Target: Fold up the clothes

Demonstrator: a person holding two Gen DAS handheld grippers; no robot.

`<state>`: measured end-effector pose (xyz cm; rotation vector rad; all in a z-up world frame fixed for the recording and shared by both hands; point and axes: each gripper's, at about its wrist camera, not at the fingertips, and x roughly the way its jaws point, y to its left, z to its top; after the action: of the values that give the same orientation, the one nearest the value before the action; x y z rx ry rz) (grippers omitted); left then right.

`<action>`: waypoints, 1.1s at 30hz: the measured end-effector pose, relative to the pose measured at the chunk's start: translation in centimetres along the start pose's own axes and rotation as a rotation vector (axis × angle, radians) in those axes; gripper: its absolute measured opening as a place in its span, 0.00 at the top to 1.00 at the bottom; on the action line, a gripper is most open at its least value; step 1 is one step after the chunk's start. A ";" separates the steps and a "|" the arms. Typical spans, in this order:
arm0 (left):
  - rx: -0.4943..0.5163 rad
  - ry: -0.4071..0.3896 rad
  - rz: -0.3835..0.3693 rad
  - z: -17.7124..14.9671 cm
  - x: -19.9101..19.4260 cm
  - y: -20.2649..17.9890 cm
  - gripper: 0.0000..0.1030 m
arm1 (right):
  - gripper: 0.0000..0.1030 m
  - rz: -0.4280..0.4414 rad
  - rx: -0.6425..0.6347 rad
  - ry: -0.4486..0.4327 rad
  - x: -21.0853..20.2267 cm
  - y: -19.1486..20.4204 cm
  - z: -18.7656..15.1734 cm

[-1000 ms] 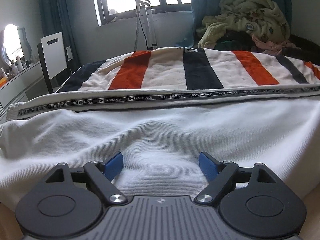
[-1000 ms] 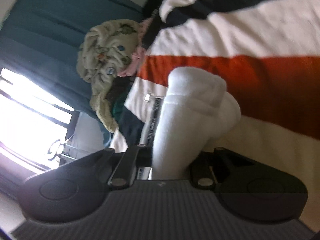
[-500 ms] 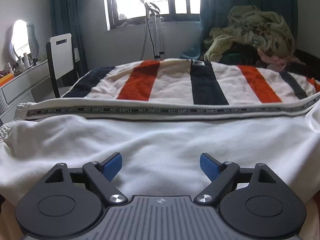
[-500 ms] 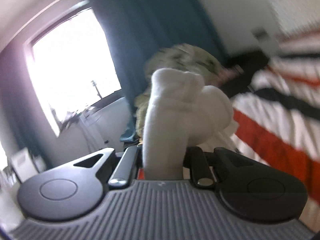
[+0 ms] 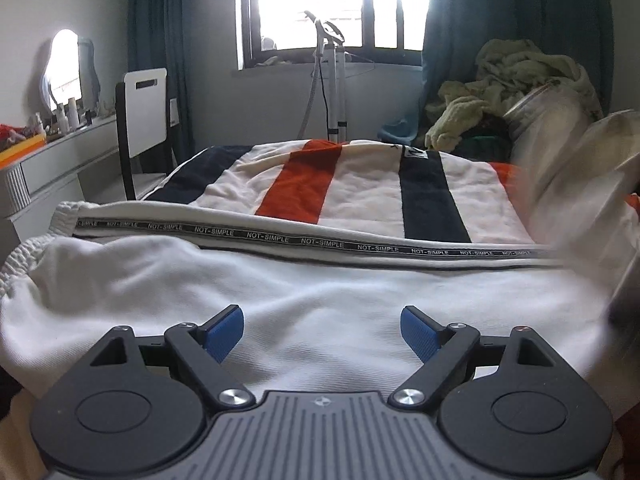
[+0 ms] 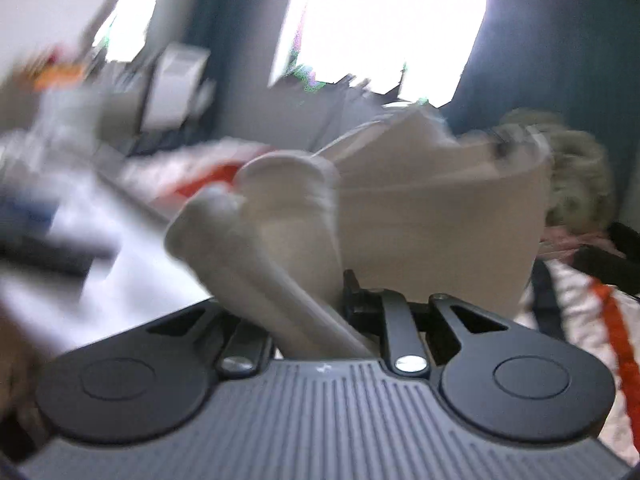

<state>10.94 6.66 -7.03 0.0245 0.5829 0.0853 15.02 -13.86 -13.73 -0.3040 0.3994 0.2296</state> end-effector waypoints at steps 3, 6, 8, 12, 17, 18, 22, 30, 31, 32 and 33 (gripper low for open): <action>-0.032 0.000 -0.006 0.1 0.0 0.5 0.15 | 0.82 0.038 -0.088 0.124 1.9 2.7 -2.0; -0.075 0.002 -0.012 0.1 0.2 1.2 0.15 | 0.81 -0.011 -0.192 0.097 1.8 4.3 -2.1; -0.113 0.007 -0.014 0.2 0.4 1.8 0.15 | 0.81 -0.003 -0.174 0.087 1.4 4.6 -1.8; -0.175 0.025 -0.019 0.3 0.9 2.8 0.15 | 0.82 0.013 -0.136 0.066 0.8 5.3 -1.3; -0.198 0.012 -0.023 0.2 0.5 3.3 0.15 | 0.81 0.032 -0.089 0.040 0.1 6.0 -0.6; -0.203 0.015 -0.026 0.1 0.5 3.3 0.15 | 0.81 0.036 -0.080 0.035 -0.1 6.2 -0.5; -0.243 0.023 -0.045 -0.1 0.1 3.8 0.15 | 0.66 0.132 0.057 0.138 0.0 4.8 0.0; -0.331 0.033 -0.124 -0.3 -1.3 4.8 0.15 | 0.33 0.276 0.449 0.212 -5.3 -0.1 0.8; -0.334 0.032 -0.155 -0.4 -1.4 4.6 0.15 | 0.33 0.265 0.490 0.225 -5.9 -1.0 0.8; -0.336 0.031 -0.188 -0.4 -1.6 4.4 0.15 | 0.33 0.250 0.529 0.231 -6.4 -1.9 0.6; -0.329 0.041 -0.233 -0.4 -1.6 4.2 0.16 | 0.33 0.235 0.569 0.234 -7.0 -2.9 0.4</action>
<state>9.10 10.66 -6.30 -0.3645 0.6029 -0.0452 9.71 -17.56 -9.75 0.2810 0.7117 0.3001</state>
